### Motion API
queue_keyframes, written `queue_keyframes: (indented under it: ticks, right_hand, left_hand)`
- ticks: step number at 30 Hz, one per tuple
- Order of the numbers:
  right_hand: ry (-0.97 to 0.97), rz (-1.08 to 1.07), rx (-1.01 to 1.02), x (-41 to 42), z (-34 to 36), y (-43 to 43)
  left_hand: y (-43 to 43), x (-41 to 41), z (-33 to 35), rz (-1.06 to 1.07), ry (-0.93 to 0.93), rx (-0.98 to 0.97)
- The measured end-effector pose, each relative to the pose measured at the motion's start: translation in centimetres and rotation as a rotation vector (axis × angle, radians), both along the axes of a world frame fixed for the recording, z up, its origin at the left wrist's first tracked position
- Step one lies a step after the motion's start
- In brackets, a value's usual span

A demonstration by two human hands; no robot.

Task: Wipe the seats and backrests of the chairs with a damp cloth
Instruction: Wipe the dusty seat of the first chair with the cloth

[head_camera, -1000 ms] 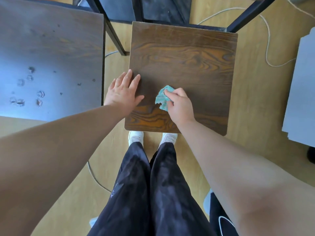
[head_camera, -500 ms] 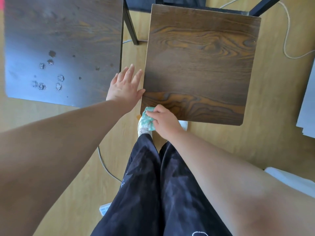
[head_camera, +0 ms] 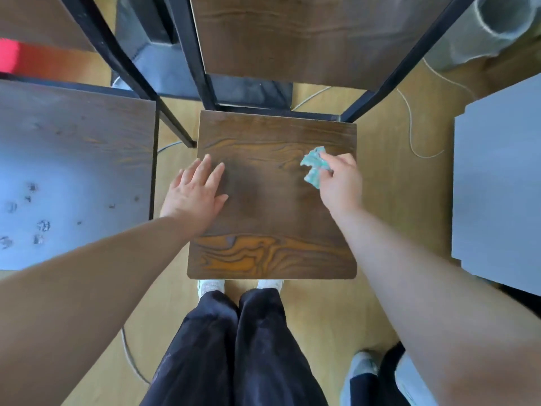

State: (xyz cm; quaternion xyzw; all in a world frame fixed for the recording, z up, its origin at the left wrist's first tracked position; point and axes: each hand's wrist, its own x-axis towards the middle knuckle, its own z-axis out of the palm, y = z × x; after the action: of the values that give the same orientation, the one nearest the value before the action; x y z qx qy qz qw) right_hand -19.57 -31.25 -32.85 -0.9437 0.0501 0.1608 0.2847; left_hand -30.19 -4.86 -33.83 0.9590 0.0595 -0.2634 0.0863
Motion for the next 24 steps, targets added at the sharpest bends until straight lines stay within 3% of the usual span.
queue_keyframes:
  ticks: [8,24]
  right_hand:
    - [0.044,-0.001,-0.223,9.0,-1.2,-5.8]
    - [0.153,-0.07,-0.108,6.9,-3.3,-2.9]
  left_hand:
    - [-1.9,5.9,-0.9,-0.02,-0.046,0.001]
    - [-1.5,4.9,-1.5,0.001,-0.014,-0.015]
